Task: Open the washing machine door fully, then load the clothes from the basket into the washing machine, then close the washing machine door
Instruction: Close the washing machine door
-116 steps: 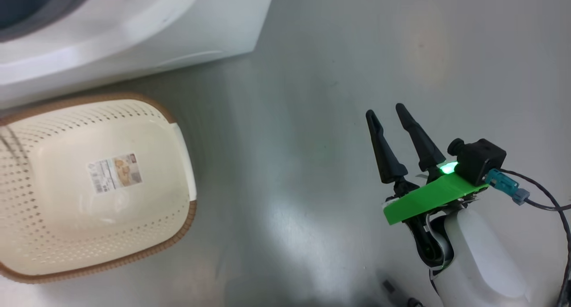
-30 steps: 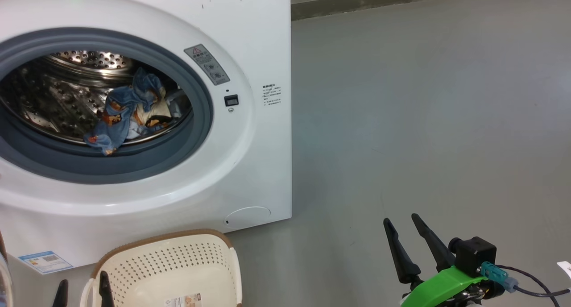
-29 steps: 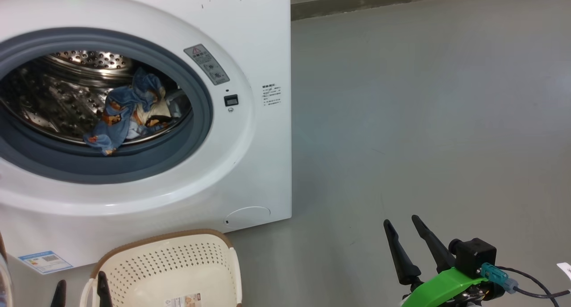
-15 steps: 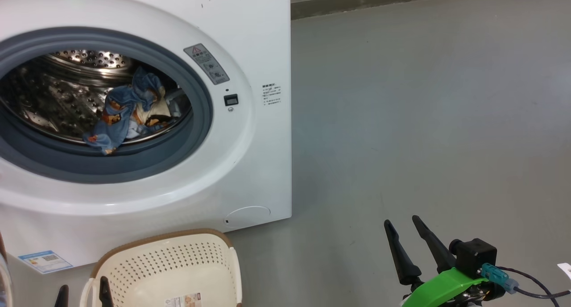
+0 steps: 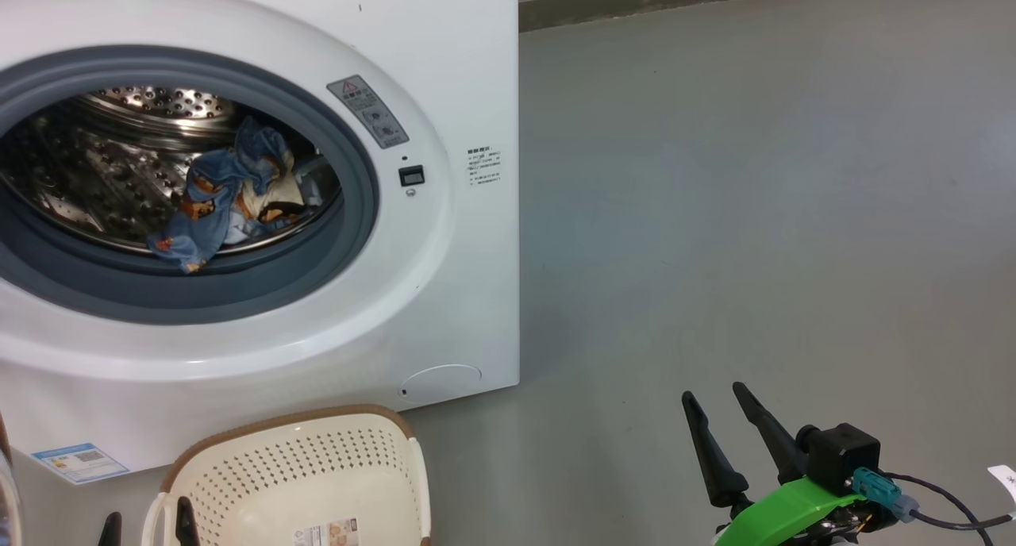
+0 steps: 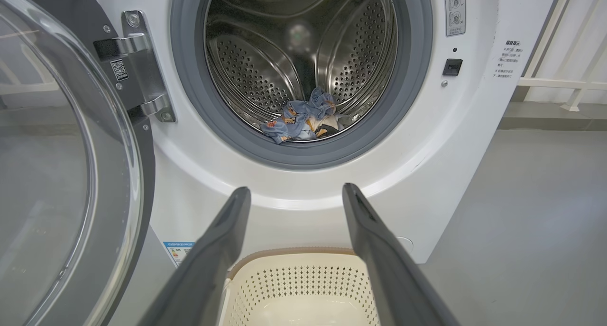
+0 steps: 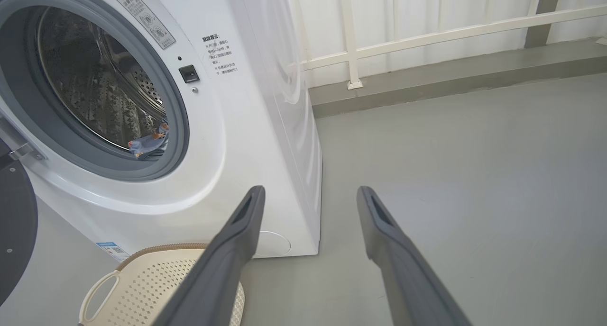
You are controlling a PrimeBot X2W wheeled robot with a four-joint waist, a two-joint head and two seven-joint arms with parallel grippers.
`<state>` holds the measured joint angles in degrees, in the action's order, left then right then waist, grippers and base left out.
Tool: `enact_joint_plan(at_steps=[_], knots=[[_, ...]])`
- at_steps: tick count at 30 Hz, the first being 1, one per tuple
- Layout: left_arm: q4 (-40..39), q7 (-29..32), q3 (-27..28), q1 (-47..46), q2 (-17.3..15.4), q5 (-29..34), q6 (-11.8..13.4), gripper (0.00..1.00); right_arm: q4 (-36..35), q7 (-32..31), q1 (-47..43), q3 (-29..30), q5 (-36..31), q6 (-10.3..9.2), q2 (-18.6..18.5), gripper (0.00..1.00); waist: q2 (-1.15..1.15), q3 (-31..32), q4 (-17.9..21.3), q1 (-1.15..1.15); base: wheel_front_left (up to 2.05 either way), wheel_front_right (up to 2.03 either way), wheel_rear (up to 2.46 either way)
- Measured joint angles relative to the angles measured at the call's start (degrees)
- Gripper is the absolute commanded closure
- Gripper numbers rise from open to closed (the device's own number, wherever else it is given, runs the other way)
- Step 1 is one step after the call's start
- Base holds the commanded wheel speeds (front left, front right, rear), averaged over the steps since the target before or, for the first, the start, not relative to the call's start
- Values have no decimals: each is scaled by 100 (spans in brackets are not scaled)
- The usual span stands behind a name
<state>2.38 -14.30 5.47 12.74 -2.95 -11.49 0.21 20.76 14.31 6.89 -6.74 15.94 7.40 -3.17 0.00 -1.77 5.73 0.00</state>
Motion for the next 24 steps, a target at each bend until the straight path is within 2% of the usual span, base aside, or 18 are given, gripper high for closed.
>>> enact_joint_plan(at_steps=[24], knots=[[14,0,30,-9,4,-69,31,0,-132,0,0,57,-537,0,1,0,0,-29,25,0,0,0,0]])
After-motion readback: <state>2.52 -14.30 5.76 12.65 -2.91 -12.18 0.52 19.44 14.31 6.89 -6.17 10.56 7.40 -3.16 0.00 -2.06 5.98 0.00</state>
